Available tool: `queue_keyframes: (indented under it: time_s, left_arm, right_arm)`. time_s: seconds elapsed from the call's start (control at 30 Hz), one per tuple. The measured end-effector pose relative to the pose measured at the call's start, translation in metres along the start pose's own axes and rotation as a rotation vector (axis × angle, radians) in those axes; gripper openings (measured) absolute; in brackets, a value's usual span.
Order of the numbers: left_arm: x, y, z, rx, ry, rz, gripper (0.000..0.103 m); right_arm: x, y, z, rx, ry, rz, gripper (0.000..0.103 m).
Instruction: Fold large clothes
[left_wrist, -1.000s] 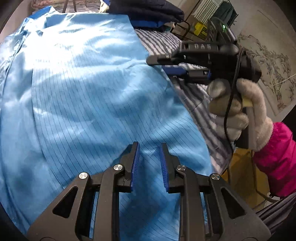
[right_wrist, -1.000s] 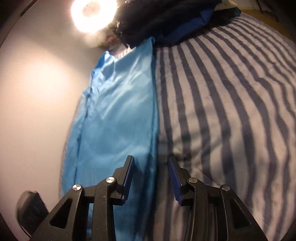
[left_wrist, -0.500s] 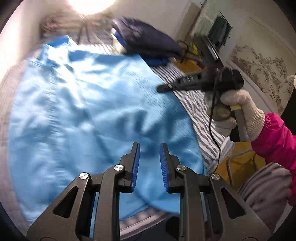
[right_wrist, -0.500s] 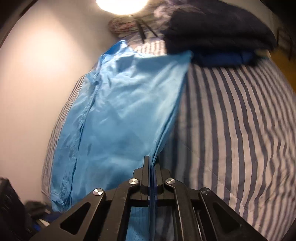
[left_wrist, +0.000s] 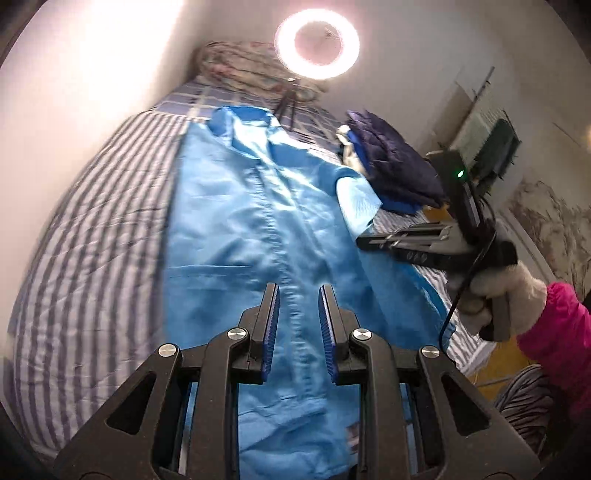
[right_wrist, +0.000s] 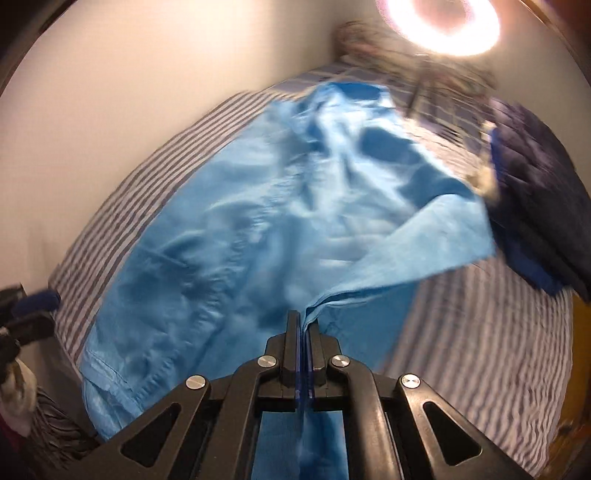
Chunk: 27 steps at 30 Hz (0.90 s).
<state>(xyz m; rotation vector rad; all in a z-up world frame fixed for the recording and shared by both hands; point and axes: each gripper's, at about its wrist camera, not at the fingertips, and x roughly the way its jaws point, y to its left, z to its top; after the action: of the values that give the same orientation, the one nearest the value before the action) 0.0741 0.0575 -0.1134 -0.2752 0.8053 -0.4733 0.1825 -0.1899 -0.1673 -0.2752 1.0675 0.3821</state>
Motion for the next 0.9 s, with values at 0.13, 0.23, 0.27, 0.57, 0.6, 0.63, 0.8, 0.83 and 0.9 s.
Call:
queue_keyframes:
  time_s: [0.13,0.23,0.27,0.57,0.6,0.63,0.8,0.83,0.9]
  left_arm:
    - [-0.006,0.026,0.001,-0.064,-0.012,0.016,0.022]
    - [-0.009,0.044,0.000,-0.111,-0.014,0.022,0.022]
    - [-0.009,0.047,-0.001,-0.120,-0.012,0.024,0.022]
    - [0.021,0.005,-0.010,-0.042,0.061,-0.032,0.022]
    - [0.026,-0.005,-0.010,-0.019,0.069,-0.039,0.022]
    - [0.032,-0.013,-0.012,-0.004,0.079,-0.050,0.022]
    - [0.064,-0.046,-0.017,0.041,0.143,-0.100,0.022]
    - [0.071,-0.052,-0.017,0.053,0.152,-0.105,0.022]
    - [0.082,-0.063,-0.016,0.064,0.168,-0.117,0.022]
  right_arm:
    - [0.041,0.046,0.006,-0.090,0.035,0.005,0.000]
    - [0.066,0.067,0.004,-0.127,0.070,0.004,0.000]
    - [0.074,0.070,0.001,-0.131,0.082,0.003,0.000]
    - [0.024,0.004,-0.012,0.065,-0.007,0.343,0.039]
    - [0.011,-0.009,-0.015,0.091,-0.037,0.373,0.038]
    - [0.001,-0.025,-0.018,0.120,-0.067,0.378,0.037]
    - [-0.010,-0.108,-0.024,0.329,-0.143,0.304,0.042]
    - [-0.008,-0.122,-0.024,0.373,-0.153,0.302,0.047]
    - [0.000,-0.153,-0.024,0.460,-0.169,0.295,0.052]
